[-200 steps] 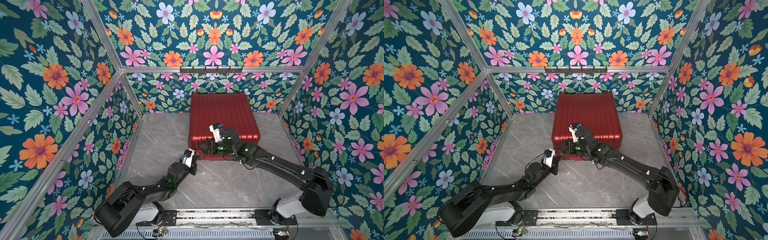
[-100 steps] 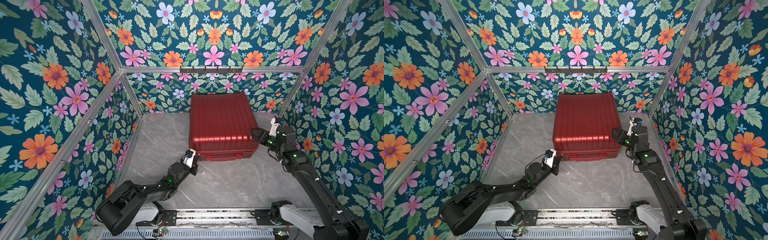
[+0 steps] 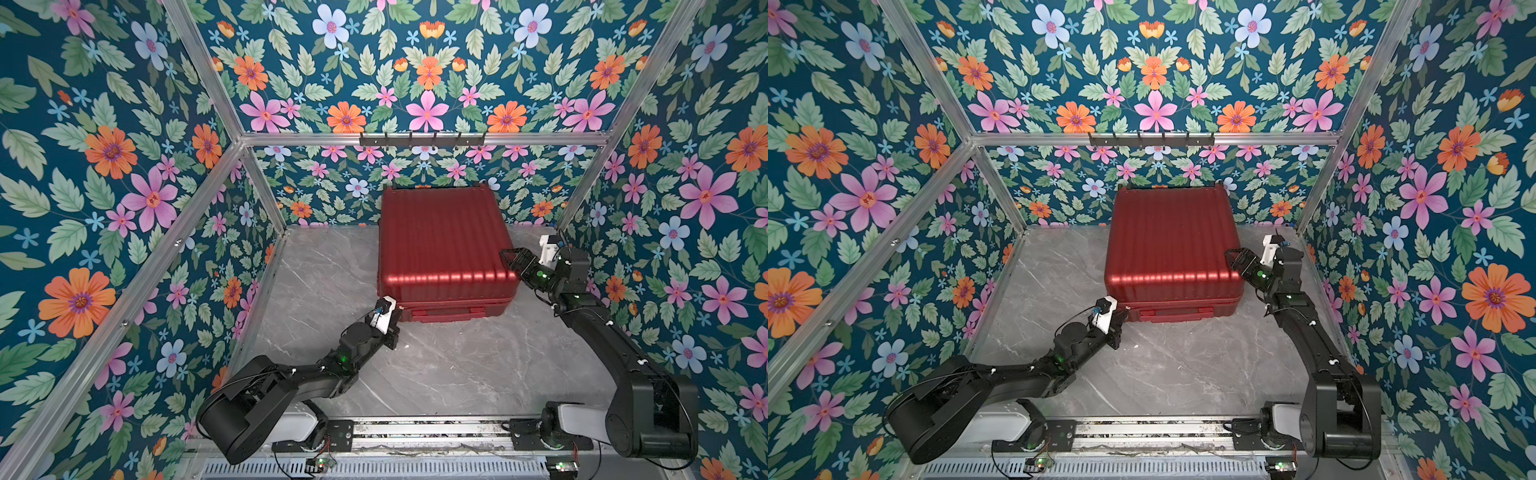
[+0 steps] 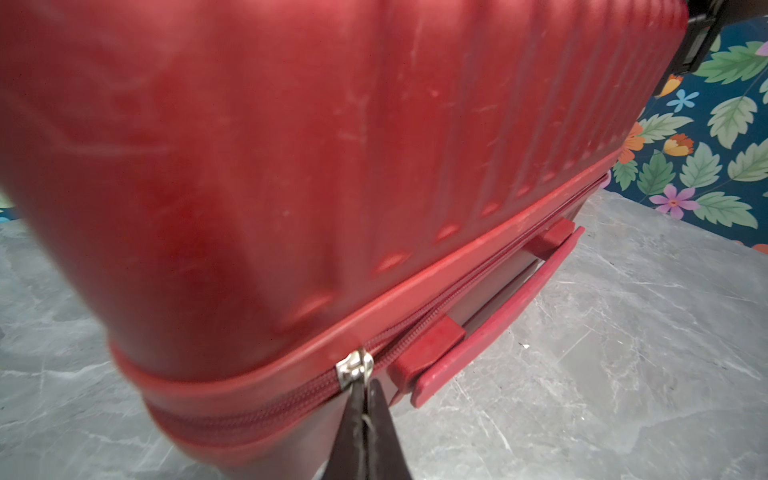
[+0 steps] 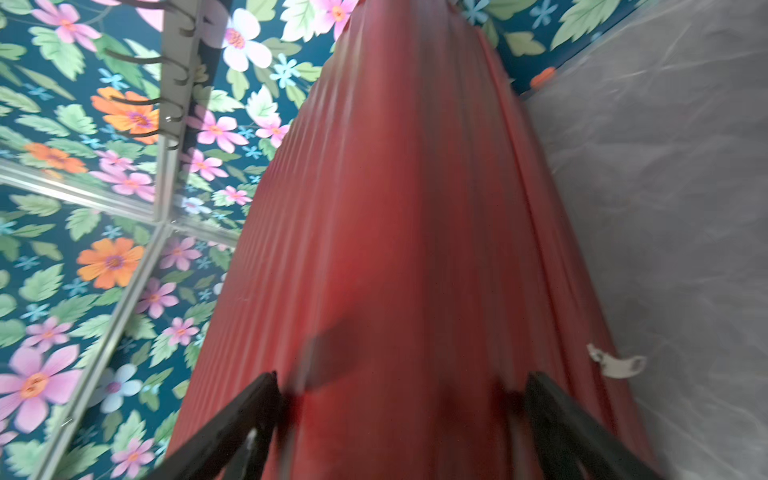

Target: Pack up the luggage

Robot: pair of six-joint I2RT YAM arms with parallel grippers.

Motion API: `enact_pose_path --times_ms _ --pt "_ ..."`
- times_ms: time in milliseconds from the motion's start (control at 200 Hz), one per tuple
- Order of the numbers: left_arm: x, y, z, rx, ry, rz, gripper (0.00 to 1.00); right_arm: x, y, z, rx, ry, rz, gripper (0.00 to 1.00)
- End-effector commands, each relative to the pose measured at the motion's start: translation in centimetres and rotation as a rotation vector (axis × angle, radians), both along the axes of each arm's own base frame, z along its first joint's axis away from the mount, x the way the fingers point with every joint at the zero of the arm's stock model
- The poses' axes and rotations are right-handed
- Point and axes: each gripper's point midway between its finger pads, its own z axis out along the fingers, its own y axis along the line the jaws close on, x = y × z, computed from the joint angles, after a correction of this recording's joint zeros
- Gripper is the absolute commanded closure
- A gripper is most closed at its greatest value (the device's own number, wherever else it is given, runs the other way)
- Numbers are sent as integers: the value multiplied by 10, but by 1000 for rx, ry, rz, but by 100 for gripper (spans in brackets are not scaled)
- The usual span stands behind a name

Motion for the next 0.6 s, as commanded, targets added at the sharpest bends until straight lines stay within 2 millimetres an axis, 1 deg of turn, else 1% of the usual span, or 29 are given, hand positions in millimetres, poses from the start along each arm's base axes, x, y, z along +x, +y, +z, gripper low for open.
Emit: enact_pose_path --times_ms 0,95,295,370,450,595 --pt "-4 -14 21 -35 -71 -57 100 -17 34 2 46 -7 119 8" --pt "-7 -21 21 -27 -76 -69 100 -27 49 -3 38 1 143 8" --pt "-16 -39 21 -26 -85 -94 100 -40 69 -15 72 38 156 8" --pt "-19 -46 22 -31 -92 -100 100 -45 81 -17 62 44 172 8" --pt "-23 -54 22 -39 -100 -107 100 -52 99 -18 48 46 200 8" --pt "-30 -72 22 -49 -113 -128 100 -66 139 -20 39 55 258 8"
